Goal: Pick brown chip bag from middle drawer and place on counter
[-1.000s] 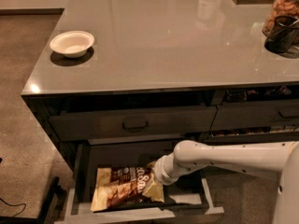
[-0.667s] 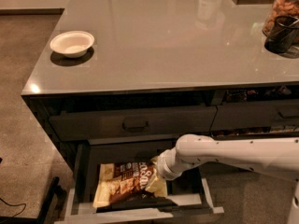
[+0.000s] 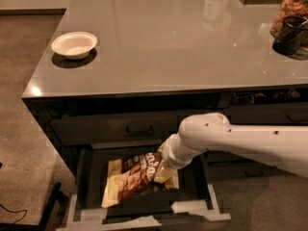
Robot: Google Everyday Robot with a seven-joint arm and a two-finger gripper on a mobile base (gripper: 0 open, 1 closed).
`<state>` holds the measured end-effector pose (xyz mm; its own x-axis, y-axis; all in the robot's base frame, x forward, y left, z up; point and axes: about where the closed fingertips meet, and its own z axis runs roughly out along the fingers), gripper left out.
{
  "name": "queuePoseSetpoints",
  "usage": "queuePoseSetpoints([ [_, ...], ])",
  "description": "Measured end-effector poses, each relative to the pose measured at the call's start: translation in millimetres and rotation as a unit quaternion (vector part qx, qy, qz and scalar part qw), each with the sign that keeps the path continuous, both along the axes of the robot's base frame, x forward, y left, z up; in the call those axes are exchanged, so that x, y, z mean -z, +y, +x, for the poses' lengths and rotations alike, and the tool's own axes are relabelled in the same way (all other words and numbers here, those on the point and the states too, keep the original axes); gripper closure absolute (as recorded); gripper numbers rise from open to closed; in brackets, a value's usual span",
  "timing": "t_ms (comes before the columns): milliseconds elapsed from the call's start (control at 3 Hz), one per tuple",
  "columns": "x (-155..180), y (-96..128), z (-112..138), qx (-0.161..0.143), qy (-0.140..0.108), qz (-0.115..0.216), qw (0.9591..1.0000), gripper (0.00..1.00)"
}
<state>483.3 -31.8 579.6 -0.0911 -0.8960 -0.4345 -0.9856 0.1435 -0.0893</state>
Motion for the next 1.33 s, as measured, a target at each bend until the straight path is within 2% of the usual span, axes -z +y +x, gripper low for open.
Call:
queuePoseSetpoints([
  [333, -15.2, -0.4, 1.7, -0.001, -0.014, -0.004, 0.9999, 1.00],
  [667, -14.2, -0.2, 1.4, -0.001, -0.013, -0.003, 0.9999, 1.00],
  [1000, -48.9, -2.2, -3.5, -0.005, -0.024, 0.001, 0.9997, 1.00],
  [1333, -103.1, -4.4, -7.8, -0.004, -0.043, 0.002, 0.9991, 1.00],
])
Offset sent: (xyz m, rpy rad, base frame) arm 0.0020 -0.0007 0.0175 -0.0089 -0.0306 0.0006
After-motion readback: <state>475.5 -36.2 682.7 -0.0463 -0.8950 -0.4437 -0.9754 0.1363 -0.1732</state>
